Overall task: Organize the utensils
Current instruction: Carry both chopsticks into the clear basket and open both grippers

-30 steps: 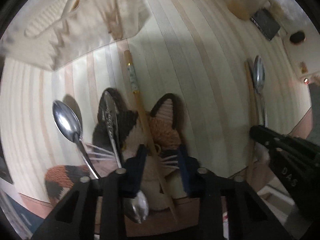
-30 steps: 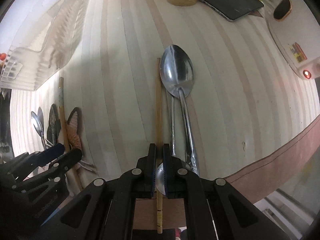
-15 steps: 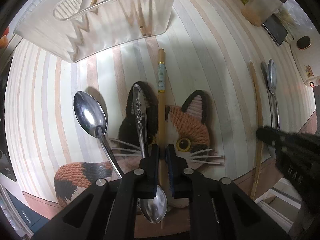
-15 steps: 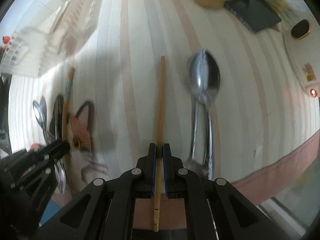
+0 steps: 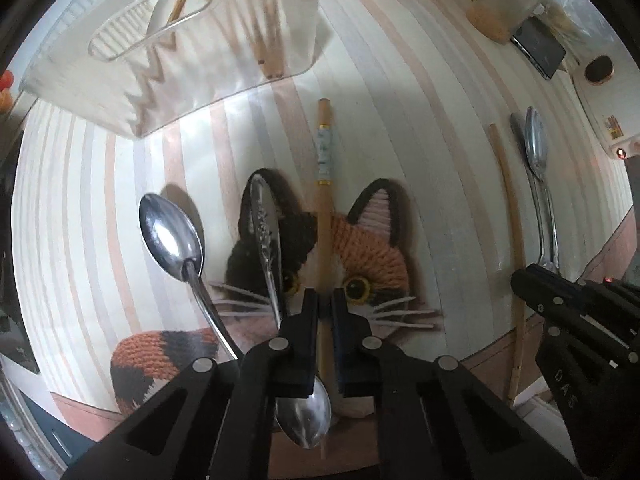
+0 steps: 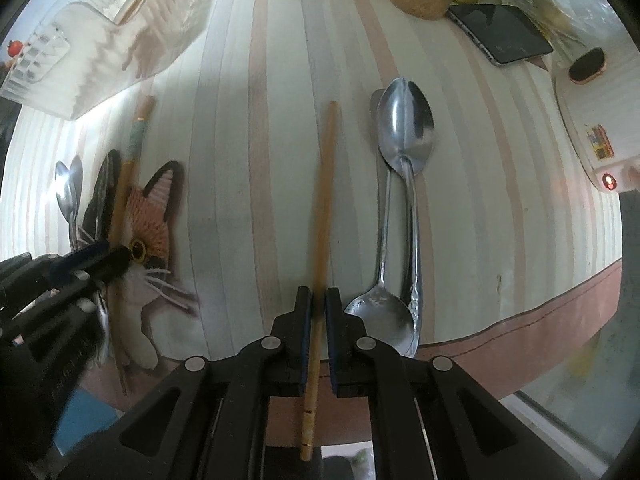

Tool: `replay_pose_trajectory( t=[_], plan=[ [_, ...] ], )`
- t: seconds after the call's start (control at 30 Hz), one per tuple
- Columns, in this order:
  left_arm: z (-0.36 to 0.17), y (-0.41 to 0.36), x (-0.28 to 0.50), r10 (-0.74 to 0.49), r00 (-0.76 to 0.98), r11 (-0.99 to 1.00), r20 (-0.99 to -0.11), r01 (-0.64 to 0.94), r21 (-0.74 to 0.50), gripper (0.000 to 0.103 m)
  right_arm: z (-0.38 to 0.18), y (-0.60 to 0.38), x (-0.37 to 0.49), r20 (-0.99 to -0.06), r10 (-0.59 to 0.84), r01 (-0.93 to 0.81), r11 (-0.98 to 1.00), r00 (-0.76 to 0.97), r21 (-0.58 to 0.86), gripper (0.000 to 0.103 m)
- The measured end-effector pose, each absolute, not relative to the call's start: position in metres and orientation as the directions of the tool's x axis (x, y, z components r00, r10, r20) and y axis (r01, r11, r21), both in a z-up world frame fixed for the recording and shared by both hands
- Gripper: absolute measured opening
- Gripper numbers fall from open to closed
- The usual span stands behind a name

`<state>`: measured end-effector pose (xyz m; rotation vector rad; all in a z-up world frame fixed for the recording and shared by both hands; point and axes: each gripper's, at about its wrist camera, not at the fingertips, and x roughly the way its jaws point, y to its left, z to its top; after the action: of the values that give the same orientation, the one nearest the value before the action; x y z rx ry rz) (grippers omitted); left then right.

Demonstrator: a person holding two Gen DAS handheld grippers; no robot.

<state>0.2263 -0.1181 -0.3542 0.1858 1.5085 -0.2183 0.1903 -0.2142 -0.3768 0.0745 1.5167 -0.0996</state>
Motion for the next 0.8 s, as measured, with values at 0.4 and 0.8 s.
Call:
replay_pose_trajectory(
  t=[0.4, 0.8],
  plan=[
    [-0.259, -0.103, 0.215, -0.132, 0.193, 0.963, -0.972, 0.256, -0.080, 0.004, -0.295, -0.227, 0.193, -0.977, 0.093, 0.150, 0.981, 0.193, 0.123, 0.007],
    [-0.159, -0.042, 0.284, -0.306, 0.349, 0.952, -0.886, 0.141, -0.273, 0.004, -0.230, -0.239, 0.282, -0.899, 0.297, 0.058, 0.942, 0.323, 0.332, 0.007]
  ],
)
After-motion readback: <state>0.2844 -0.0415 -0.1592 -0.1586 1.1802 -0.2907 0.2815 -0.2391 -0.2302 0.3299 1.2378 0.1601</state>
